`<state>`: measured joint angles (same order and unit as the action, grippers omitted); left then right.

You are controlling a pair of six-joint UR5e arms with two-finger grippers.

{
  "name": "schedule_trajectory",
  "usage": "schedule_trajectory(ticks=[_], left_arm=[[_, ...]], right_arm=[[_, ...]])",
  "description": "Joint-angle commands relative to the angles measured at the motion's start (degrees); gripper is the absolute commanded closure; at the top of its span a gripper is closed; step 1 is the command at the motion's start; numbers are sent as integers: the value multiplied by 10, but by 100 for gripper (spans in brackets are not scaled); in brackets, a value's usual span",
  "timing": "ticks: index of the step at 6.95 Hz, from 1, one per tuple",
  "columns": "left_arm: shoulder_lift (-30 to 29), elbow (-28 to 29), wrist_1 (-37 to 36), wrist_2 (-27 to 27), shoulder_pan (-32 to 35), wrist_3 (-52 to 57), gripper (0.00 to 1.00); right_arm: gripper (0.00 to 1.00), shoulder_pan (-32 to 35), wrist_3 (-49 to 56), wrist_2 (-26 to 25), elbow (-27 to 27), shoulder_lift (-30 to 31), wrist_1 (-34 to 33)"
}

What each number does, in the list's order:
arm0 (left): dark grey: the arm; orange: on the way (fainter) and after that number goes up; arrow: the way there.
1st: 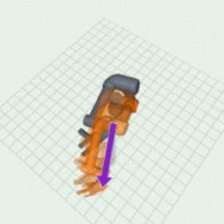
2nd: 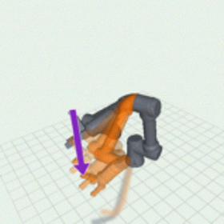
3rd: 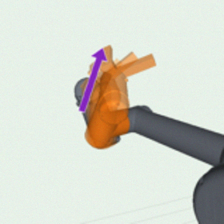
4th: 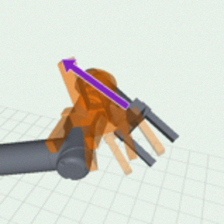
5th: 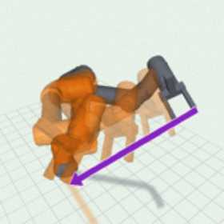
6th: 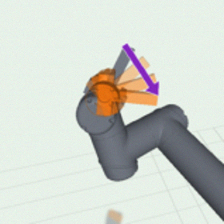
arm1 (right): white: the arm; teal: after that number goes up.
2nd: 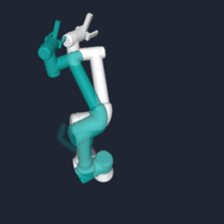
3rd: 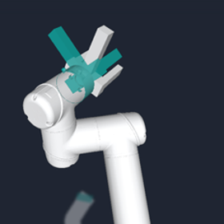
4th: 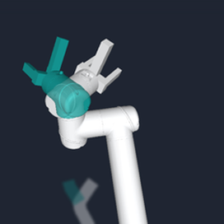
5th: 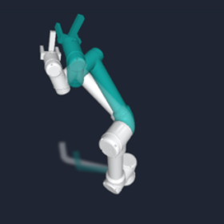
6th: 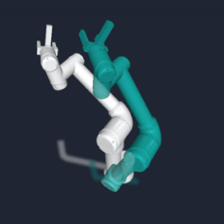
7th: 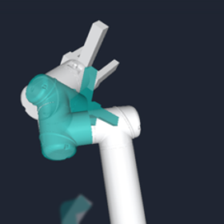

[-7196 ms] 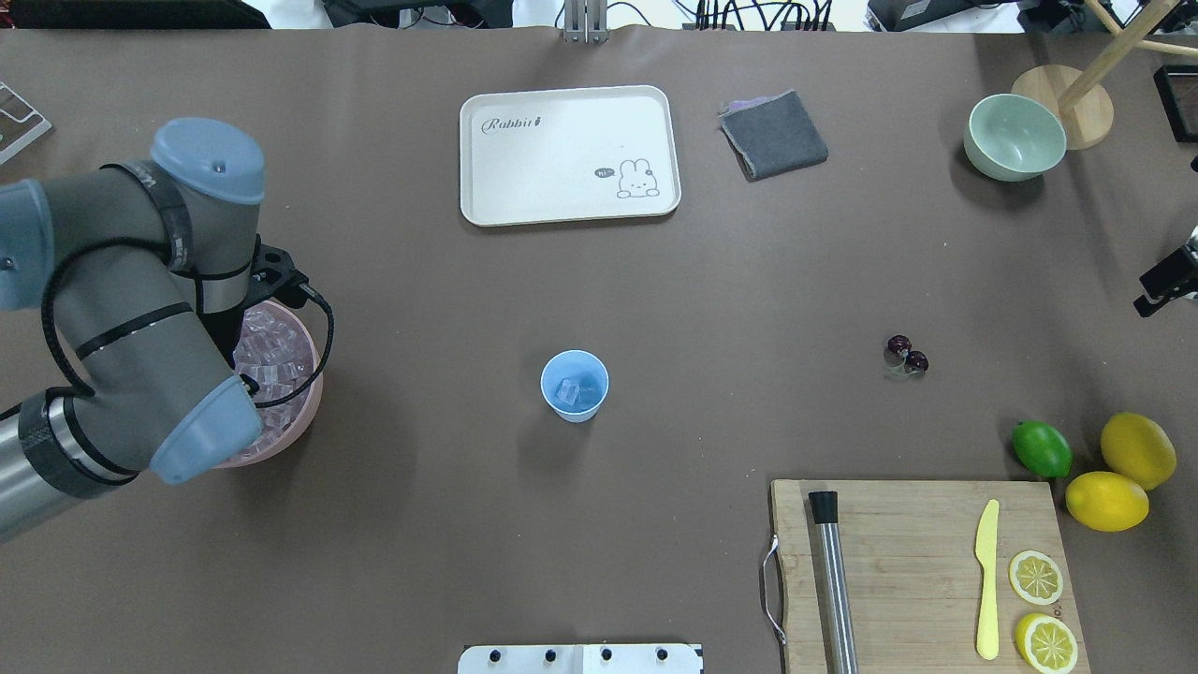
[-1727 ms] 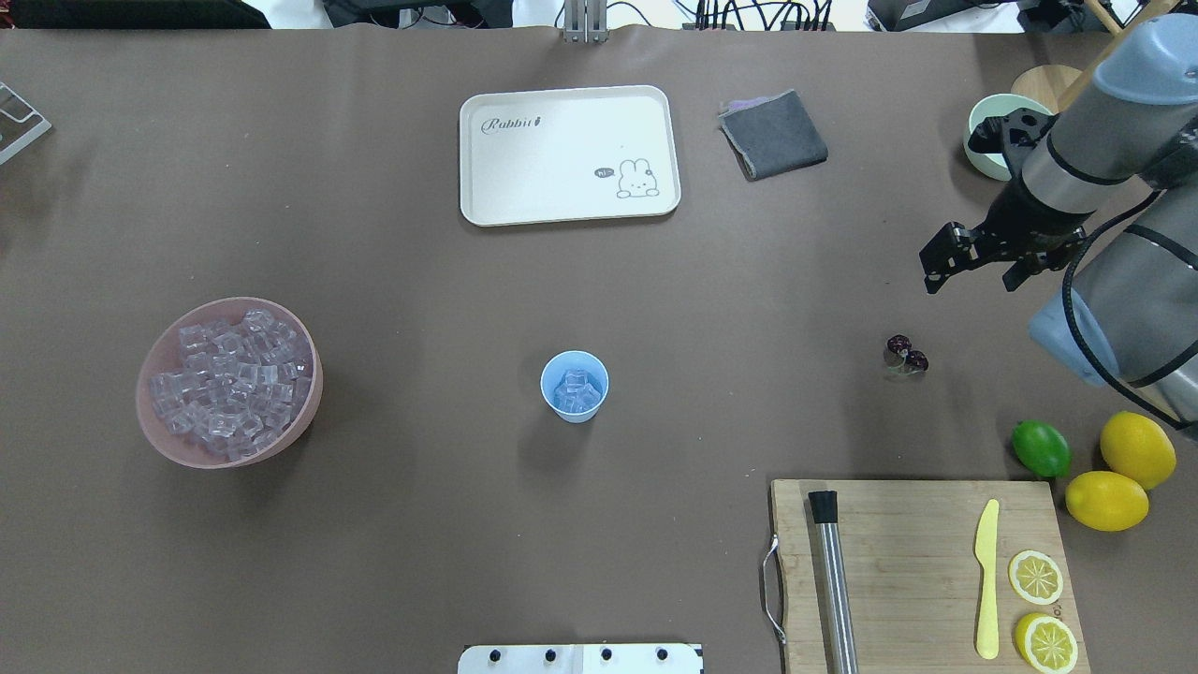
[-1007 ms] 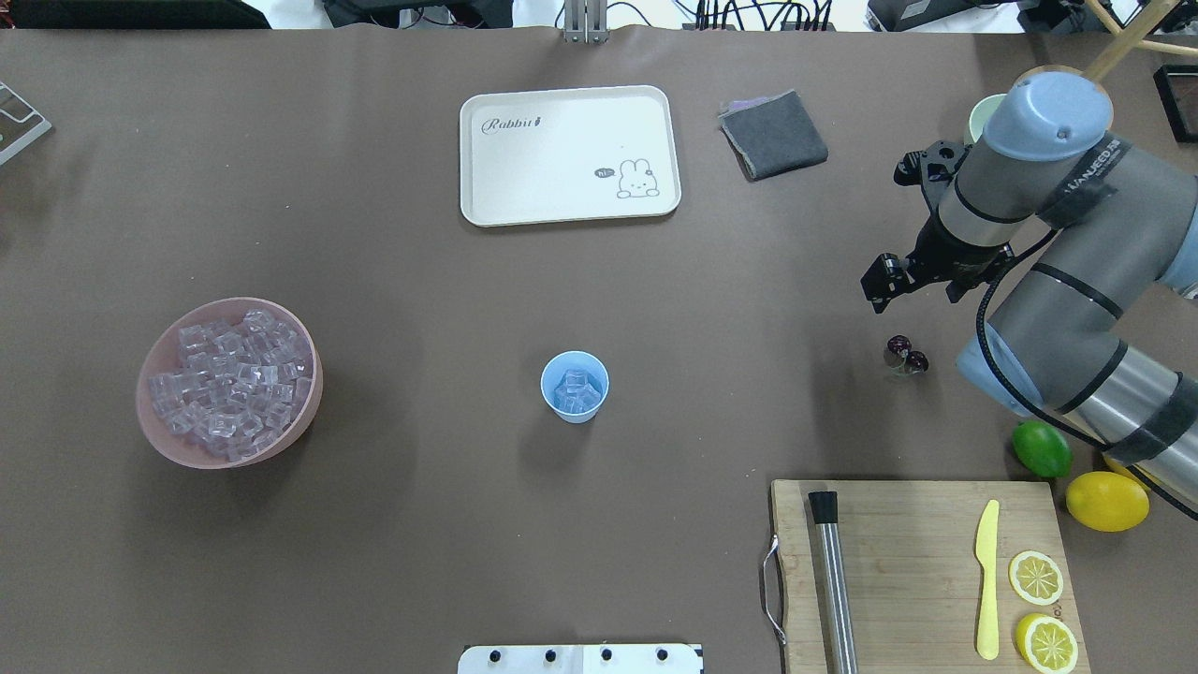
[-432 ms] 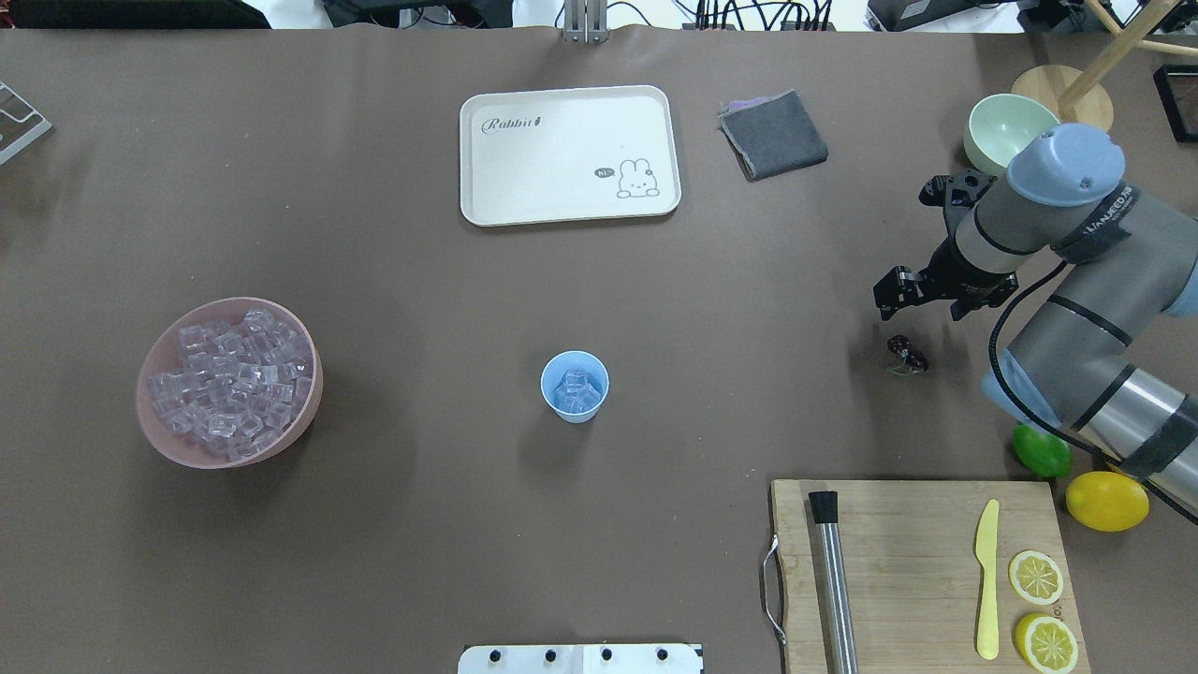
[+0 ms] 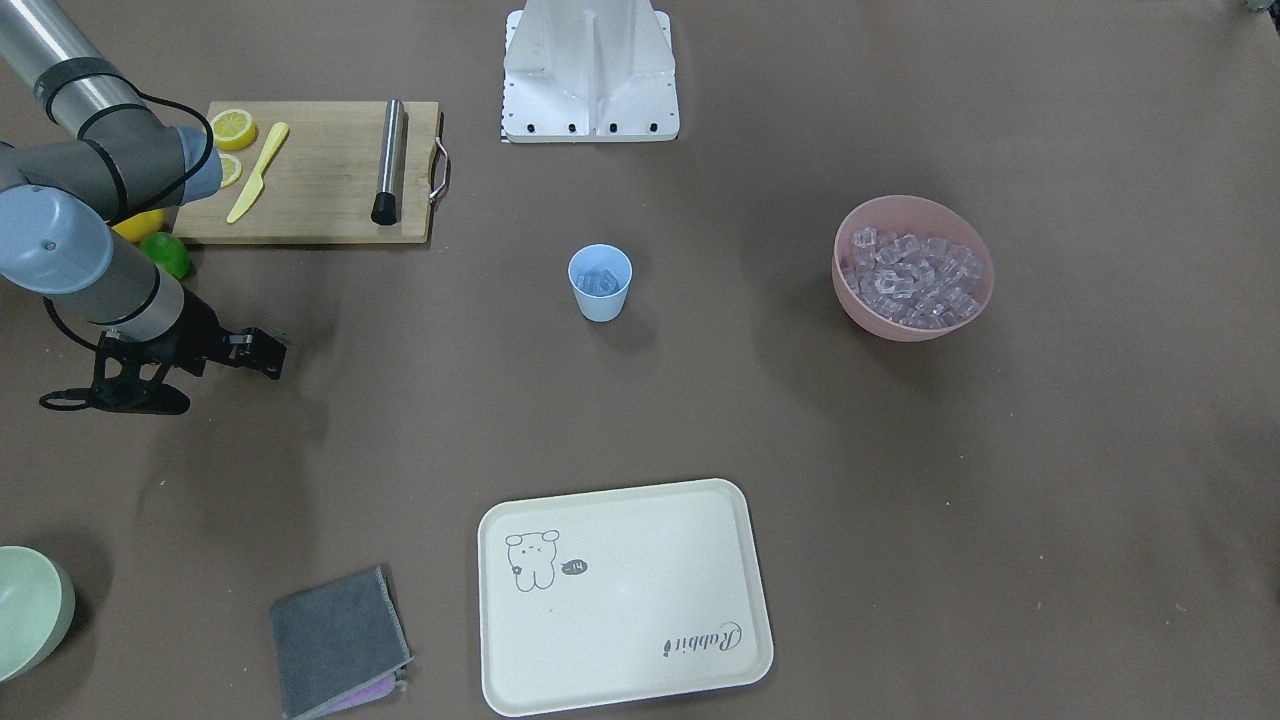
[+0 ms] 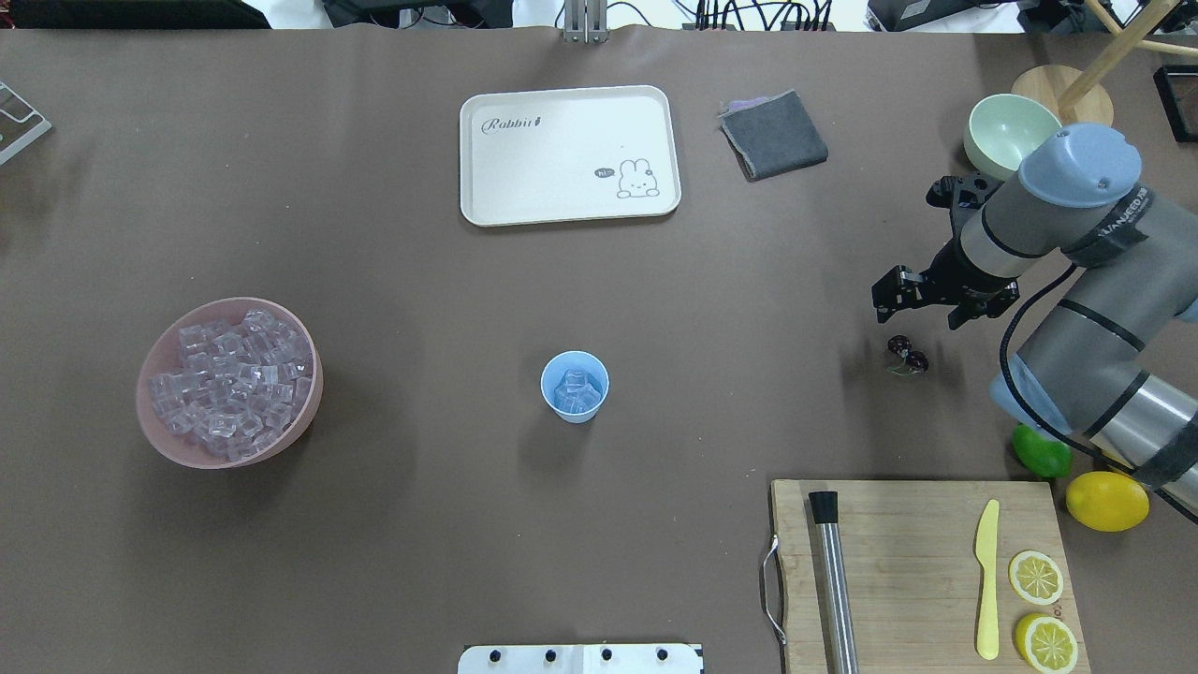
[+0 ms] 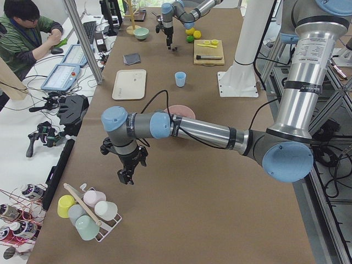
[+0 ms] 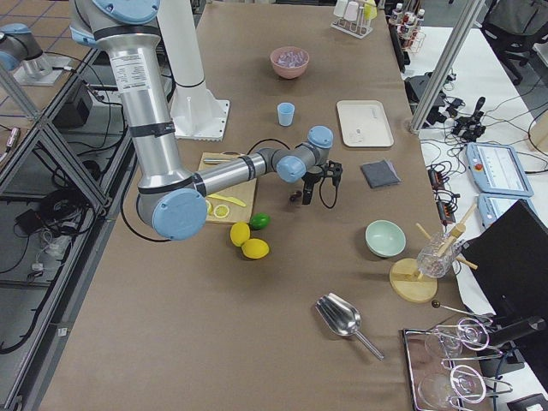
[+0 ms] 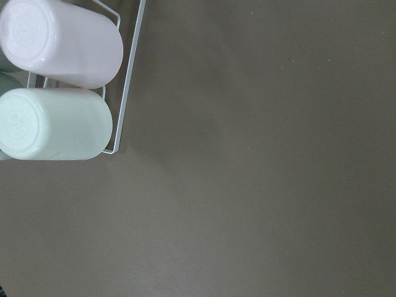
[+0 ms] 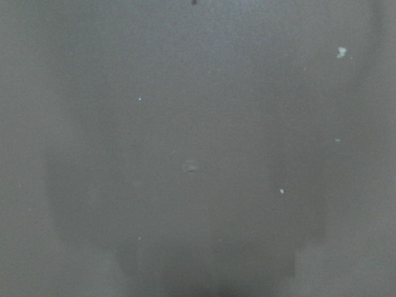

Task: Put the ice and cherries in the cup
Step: 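Lower the right gripper onto the dark cherries and grasp them by the stems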

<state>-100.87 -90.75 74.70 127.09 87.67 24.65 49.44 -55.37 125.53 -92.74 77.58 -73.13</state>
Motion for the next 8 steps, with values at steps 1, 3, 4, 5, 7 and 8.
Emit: schedule_trajectory(ticks=[1,3,4,5,7,8], left_arm=[[1,0,0,0,0,0,3],[1,-4,-1,1,0,0,3],[2,-3,-1,1,0,0,3],[2,-2,-1,1,0,0,3],[6,-5,-1,4,0,0,3],[7,-3,-1,4,0,0,3]], right_arm=[[0,-10,-24,-5,-31,25,1],[0,-37,-40,-34,-35,24,2],[0,-39,-45,-39,-36,24,2],[0,-46,-50,-56,-36,23,3],[0,-55,-50,-70,-36,25,3],[0,-58,-51,-72,-36,27,3]])
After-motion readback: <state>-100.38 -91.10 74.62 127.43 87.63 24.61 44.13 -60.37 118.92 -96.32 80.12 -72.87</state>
